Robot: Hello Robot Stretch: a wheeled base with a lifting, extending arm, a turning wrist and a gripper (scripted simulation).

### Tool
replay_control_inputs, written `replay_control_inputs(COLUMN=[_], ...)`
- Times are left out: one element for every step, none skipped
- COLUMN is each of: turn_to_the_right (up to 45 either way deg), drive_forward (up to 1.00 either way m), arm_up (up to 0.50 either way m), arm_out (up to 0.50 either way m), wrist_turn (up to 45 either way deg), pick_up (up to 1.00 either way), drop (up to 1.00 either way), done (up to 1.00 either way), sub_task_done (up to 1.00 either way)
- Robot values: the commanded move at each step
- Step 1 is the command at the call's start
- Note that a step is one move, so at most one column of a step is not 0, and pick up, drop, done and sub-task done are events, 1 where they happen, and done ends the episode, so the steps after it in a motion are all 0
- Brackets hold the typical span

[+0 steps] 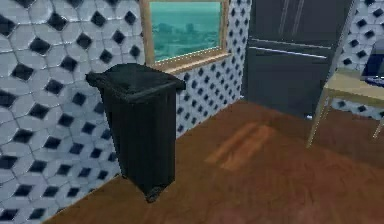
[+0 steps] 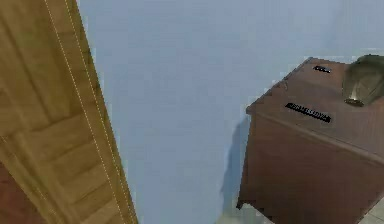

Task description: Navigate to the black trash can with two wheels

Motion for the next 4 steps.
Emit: replay_control_inputs(turn_to_the_right=[-45.0, -3.0, 0.0, 45.0], drive_forward=[0.00, 0.00, 0.30, 0.00], arm_up=[0.00, 0.00, 0.00, 0.00], arm_out=[0.00, 0.00, 0.00, 0.00], wrist_turn=[0.0, 0.0, 0.0, 0.0], pick_up=[0.00, 0.00, 0.00, 0.00], drop=[0.00, 0.00, 0.00, 0.00], done=[0.00, 0.00, 0.00, 0.00], sub_task_done=[0.00, 0.00, 0.00, 0.00])
